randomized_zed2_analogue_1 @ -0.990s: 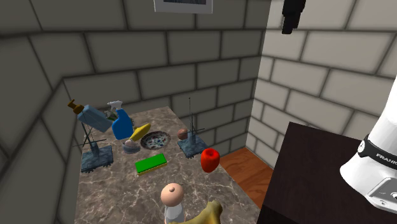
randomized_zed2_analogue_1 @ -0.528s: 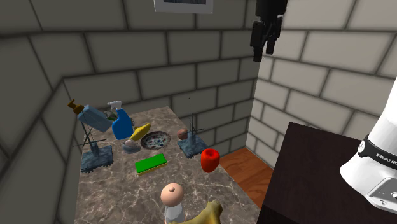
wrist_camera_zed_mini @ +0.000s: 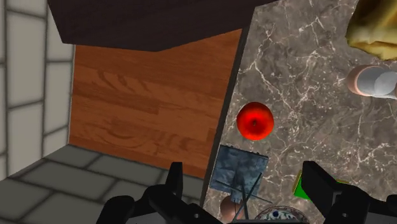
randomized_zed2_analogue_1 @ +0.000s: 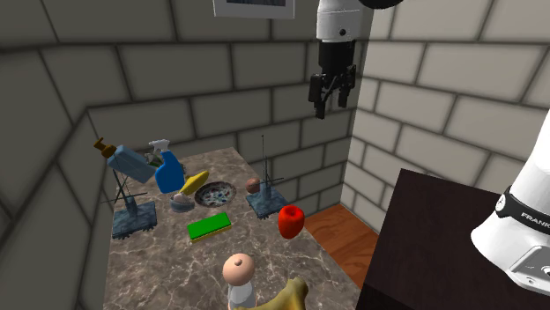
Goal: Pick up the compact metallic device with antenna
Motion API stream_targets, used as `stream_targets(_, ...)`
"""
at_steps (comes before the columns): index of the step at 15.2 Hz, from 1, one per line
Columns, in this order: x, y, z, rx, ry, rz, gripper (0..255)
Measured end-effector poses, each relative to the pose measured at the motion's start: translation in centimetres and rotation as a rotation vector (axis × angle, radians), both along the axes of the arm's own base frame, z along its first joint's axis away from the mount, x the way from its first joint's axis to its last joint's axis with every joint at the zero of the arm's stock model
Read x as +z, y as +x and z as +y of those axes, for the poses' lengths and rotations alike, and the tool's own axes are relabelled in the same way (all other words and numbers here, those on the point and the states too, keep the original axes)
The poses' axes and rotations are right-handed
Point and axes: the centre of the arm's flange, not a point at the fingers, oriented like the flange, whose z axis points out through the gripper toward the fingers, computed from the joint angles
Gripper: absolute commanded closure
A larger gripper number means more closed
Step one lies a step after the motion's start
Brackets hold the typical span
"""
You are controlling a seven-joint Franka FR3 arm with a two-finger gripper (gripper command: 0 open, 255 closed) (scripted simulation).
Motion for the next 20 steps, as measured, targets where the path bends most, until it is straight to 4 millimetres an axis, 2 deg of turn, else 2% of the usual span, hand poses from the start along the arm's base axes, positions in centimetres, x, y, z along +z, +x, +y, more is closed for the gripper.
stream_targets(3,-2.6,2.9,0.3,-0.041,0.006,-0.008,0)
stream_targets(16,-15.8,13.7,0.0,-0.222,0.033,-0.037,0)
stream_targets(20,-19.7,17.3,-0.9,-0.278,0.040,-0.046,0)
